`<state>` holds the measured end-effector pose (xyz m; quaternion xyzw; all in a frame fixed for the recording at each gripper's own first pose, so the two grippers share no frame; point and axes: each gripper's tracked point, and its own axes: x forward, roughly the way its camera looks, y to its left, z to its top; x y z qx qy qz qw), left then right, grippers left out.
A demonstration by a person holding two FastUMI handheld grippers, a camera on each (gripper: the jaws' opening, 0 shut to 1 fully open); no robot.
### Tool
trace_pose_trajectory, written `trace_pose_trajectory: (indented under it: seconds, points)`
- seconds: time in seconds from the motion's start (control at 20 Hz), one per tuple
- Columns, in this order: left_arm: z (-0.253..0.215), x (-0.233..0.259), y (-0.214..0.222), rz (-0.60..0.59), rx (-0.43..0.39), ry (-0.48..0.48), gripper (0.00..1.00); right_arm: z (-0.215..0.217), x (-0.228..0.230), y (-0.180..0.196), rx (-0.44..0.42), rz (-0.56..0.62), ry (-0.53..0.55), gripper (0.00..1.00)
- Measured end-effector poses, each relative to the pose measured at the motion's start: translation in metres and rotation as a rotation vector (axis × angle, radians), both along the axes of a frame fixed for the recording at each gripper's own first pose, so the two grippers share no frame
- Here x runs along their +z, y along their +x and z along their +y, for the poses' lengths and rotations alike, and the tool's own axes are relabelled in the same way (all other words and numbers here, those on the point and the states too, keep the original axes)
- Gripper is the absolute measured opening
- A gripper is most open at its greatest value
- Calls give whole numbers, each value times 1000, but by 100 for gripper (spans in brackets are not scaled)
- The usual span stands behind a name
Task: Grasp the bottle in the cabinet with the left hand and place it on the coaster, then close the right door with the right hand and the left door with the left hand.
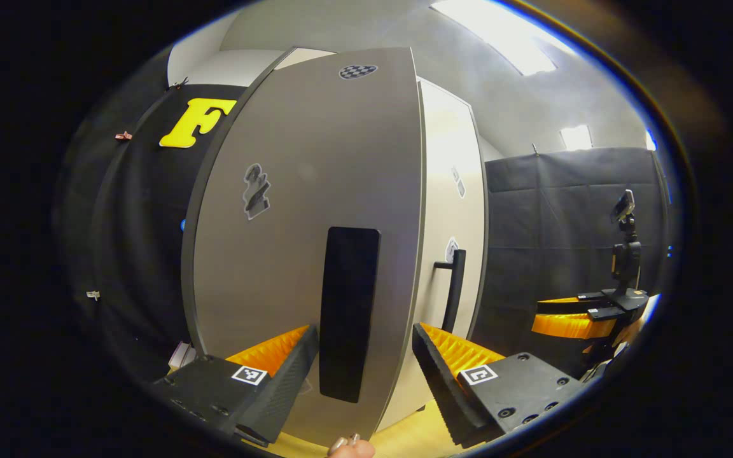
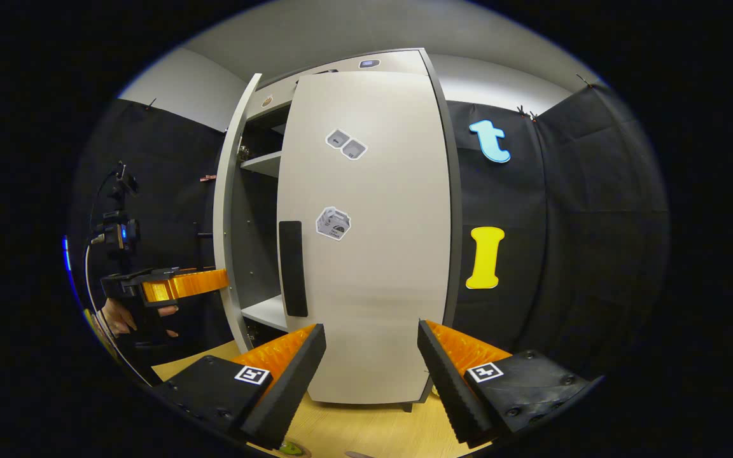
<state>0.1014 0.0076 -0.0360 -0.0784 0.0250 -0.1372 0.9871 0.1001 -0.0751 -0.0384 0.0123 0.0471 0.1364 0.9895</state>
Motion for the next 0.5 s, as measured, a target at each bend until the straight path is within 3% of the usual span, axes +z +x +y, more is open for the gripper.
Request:
trace_pose_trajectory:
  seconds: [0.3, 0.4, 0.5]
  points:
    - [11, 15, -29, -31, 50, 50, 97, 9, 4, 2, 34, -3, 9, 96]
    - [15, 19, -44, -33, 63, 67, 91, 19, 6, 4, 51, -7, 15, 96]
    - [15, 23, -56, -32, 78, 68, 94, 29, 9, 5, 67, -14, 20, 96]
